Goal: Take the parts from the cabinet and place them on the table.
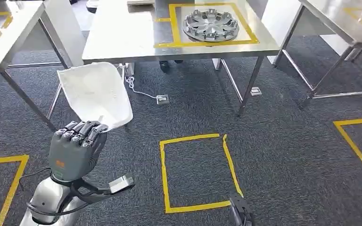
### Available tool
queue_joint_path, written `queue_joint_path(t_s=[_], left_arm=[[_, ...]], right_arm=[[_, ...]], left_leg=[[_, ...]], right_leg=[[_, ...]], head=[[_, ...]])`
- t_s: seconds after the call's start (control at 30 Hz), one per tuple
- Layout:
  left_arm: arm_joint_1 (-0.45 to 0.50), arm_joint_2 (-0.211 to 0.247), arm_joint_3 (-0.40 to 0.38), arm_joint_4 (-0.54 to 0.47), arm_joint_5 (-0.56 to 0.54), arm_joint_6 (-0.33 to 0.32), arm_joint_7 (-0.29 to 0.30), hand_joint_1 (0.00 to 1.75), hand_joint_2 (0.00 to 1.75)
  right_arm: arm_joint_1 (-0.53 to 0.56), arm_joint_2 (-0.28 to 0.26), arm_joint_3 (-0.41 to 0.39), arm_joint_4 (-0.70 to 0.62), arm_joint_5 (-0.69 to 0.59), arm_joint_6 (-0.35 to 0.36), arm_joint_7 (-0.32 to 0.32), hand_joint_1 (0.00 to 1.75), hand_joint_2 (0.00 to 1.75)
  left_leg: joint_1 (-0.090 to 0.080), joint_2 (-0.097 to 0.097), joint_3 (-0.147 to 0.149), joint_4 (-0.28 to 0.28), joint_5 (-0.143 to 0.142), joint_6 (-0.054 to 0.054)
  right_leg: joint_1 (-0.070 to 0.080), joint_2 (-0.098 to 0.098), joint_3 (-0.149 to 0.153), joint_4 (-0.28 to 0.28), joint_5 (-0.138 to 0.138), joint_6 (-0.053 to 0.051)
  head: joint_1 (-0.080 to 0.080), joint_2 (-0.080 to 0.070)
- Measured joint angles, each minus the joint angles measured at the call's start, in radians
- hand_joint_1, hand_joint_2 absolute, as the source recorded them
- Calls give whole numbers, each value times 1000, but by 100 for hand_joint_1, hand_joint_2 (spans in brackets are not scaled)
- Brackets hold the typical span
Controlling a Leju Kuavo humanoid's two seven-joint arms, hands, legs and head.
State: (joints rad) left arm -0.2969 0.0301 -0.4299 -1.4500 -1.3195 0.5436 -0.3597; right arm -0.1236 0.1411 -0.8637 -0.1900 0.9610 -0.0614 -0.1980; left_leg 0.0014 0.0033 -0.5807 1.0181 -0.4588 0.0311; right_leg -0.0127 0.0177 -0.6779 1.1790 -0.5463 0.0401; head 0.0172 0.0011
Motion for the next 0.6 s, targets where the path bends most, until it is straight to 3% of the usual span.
queue_joint_path(t_s=[0.07, 0.1, 0.13, 0.2, 0.23, 0.27, 0.37, 0.4, 0.43, 0.47, 0.5, 0.57, 0.6], left_arm=[[3, 0, 0, 0, -4, 0, -1, 175, 175], [5, 0, 0, 0, -5, 1, -1, 175, 175], [4, 0, 0, -3, -6, 2, -1, 175, 175], [4, -2, 0, -11, -6, 5, 0, 175, 175], [3, -3, 0, -16, -6, 8, 0, 175, 175], [2, -2, 0, -20, -6, 11, 1, 175, 175], [1, -4, 0, -29, -7, 17, 1, 175, 175], [1, -5, 0, -34, -7, 18, 1, 175, 175], [0, -5, 0, -35, -7, 19, 2, 175, 175], [1, -5, 0, -37, -7, 22, 2, 175, 175], [2, -5, 0, -37, -7, 22, 2, 175, 175], [10, -1, 0, -35, -5, 13, 0, 175, 175], [15, 0, 0, -33, 1, 2, -1, 175, 175]], right_arm=[[1, 0, 0, 0, 0, 0, 0, 0, 0], [3, 0, 0, 0, 0, 1, 0, 0, 0], [5, 0, -1, 0, 0, 1, 0, 0, 0], [5, 0, -1, 0, 0, 1, -1, 0, 0], [4, 0, -1, 0, 0, 1, -1, 0, 0], [2, 0, -1, 0, -1, 2, -1, 0, 0], [4, 0, -2, 0, -3, 2, -1, 0, 0], [5, 0, -2, 0, -3, 2, -1, 0, 0], [6, 0, -2, 0, -3, 2, -1, 0, 0], [5, 0, -3, 0, -3, 2, 0, 0, 0], [3, 0, -3, 0, -3, 2, -1, 0, 0], [2, 0, -4, 0, -4, 3, -1, 0, 0], [4, 0, -5, 0, -3, 3, -1, 0, 0]], left_leg=[[-4, 28, -1, 1, -2, 3], [-5, 40, -1, 2, -3, 4], [-5, 51, -1, 4, -4, 3], [-5, 73, 0, 9, -9, 0], [-7, 83, 1, 12, -12, -3], [-15, 90, 0, 15, -16, -10], [-13, 111, 5, 8, -14, -24], [-17, 118, 8, 9, -18, -31], [-10, 70, 1, 24, -28, -40], [-7, 27, -17, 64, -58, -44], [-4, 8, -49, 139, -99, -49], [-1, 1, -121, 291, -158, -54], [0, 1, -137, 318, -155, -55]], right_leg=[[-1, -8, -70, 145, -53, 5], [-1, -9, -78, 159, -45, 6], [-1, -11, -60, 123, -17, 5], [0, -31, 34, -51, 66, -1], [4, -68, 84, -141, 89, -7], [11, -78, 82, -150, 84, -19], [14, -48, 72, -151, 89, -36], [4, -36, 75, -160, 96, -45], [0, -30, 79, -164, 100, -48], [-3, -23, 79, -164, 103, -54], [-3, -12, 78, -164, 103, -55], [-3, 12, 77, -163, 104, -56], [-3, 25, 77, -163, 104, -56]], head=[[0, 0], [1, 0], [1, 0], [1, 0], [2, 0], [1, 0], [1, 0], [0, 0], [1, 0], [-2, 0], [-1, 0], [-1, 0], [-1, 0]])
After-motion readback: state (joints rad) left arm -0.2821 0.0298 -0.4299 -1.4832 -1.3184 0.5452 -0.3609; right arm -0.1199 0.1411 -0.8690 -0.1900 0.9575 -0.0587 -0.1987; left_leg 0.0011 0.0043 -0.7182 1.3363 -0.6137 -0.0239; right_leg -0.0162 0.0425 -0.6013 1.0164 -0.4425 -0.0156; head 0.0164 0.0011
